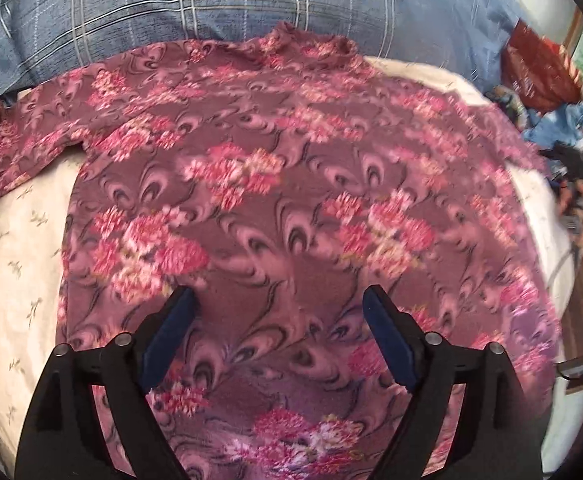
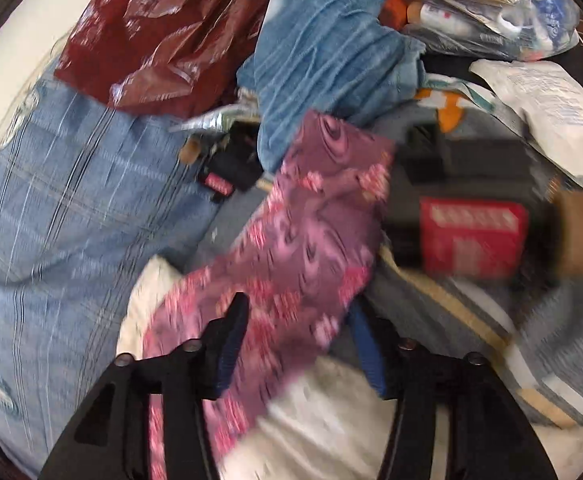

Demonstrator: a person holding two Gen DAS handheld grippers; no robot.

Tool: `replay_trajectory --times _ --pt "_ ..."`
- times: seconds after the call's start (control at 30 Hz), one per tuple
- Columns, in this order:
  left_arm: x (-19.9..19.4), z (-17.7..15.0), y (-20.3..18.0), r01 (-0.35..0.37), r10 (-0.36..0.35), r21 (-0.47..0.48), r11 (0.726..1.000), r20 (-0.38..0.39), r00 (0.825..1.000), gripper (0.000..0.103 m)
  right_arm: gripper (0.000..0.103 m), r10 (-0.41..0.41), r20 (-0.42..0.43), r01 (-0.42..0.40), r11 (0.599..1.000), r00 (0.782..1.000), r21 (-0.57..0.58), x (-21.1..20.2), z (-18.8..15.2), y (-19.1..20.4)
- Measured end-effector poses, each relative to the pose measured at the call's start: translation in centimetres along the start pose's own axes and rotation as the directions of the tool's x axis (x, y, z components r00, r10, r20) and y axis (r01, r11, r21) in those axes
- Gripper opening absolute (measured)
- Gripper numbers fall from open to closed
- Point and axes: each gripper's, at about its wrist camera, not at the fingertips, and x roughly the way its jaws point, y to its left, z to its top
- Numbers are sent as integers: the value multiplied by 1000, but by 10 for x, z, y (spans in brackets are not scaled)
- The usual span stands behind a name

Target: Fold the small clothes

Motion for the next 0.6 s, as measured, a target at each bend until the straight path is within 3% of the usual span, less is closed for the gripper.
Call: replay_trajectory --times 0.1,0.17,0.2,0.3,0.37,0.47,0.6 --pt "1 18 6 66 -66 -9 998 14 998 86 59 -43 50 44 999 998 -29 12 16 8" --pt "5 33 10 69 -69 -8 998 30 997 86 33 -64 64 67 997 996 -49 13 22 10" --pt "8 42 12 74 -74 -9 997 36 997 86 5 -63 53 66 996 997 -53 15 23 11" --pt "17 63 21 107 -106 -21 994 48 993 86 4 -26 104 38 993 994 -108 -1 20 27" --pt "24 70 31 149 -145 -52 987 74 987 86 4 18 142 12 978 990 -207 -21 10 51" --pt "42 71 46 215 -211 -135 967 47 976 86 4 109 111 -69 948 988 -310 -45 -12 88" --pt "40 77 57 242 -235 -168 956 59 970 86 4 233 16 -208 897 972 -389 -64 -59 135"
